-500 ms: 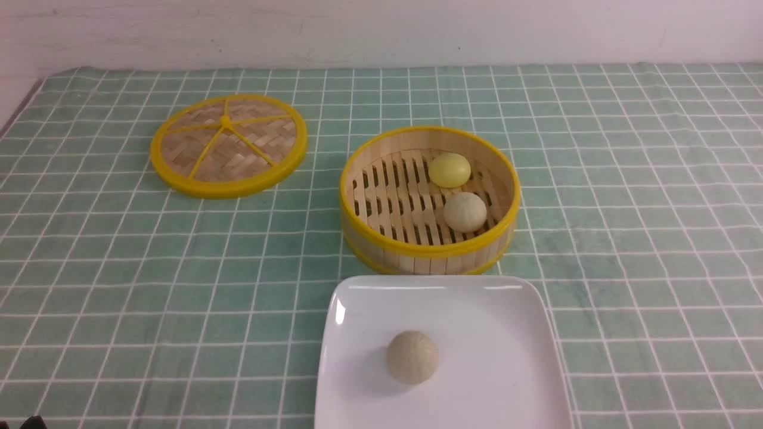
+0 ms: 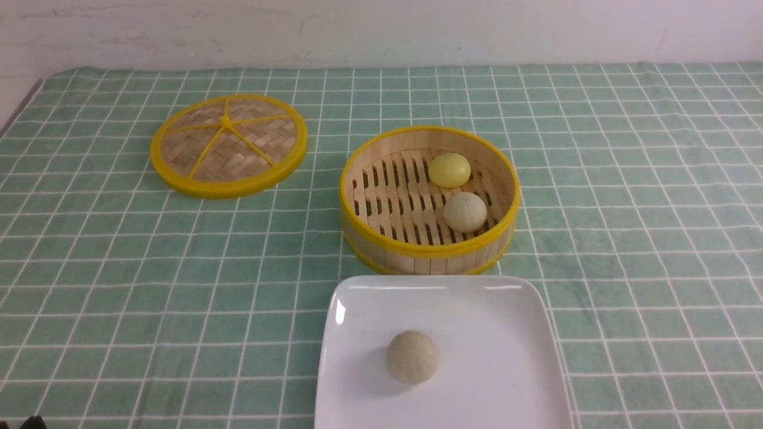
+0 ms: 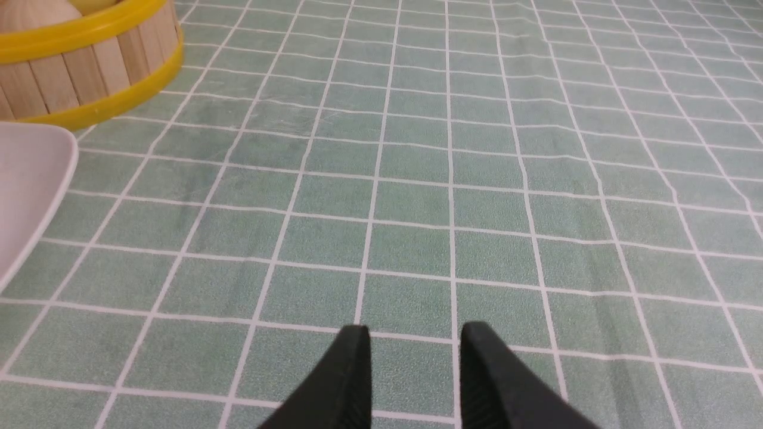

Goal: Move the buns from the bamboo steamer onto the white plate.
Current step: 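Reach toward a bun in the bamboo steamer with the right gripper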

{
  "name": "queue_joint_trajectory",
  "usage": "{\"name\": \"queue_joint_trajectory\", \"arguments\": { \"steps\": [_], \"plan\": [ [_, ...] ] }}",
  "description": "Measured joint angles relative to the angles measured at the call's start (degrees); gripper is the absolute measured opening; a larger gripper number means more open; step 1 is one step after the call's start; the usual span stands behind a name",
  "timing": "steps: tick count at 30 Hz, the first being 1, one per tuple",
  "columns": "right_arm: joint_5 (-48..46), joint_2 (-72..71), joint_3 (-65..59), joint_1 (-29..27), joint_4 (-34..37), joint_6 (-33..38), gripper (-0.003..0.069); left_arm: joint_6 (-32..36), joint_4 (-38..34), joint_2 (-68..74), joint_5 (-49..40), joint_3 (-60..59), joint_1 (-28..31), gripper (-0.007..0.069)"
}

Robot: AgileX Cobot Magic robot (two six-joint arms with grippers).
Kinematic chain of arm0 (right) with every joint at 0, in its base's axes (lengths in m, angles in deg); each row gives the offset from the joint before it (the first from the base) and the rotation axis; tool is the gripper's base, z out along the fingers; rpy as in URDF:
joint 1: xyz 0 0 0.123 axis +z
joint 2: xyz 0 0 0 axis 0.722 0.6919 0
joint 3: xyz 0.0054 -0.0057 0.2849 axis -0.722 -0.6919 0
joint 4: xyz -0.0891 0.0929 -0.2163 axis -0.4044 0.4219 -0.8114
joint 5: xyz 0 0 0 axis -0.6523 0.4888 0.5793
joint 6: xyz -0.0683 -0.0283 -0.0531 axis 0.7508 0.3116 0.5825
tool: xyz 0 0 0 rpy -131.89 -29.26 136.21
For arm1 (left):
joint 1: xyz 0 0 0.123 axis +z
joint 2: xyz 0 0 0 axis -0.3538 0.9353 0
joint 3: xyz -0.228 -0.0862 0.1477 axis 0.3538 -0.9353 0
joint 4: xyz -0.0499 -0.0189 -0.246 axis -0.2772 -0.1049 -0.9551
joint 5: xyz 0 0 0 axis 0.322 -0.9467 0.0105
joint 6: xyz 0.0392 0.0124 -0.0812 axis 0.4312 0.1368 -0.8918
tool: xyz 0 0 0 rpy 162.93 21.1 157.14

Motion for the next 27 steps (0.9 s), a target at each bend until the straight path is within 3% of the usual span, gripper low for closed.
{"name": "queue_joint_trajectory", "arguments": {
  "steps": [27],
  "plan": [
    [1.3,0.0,-0.1,0.0,1.2,-1.3,0.0240,0.0,0.1,0.0,0.0,0.0,0.0,0.0240]
  ]
}}
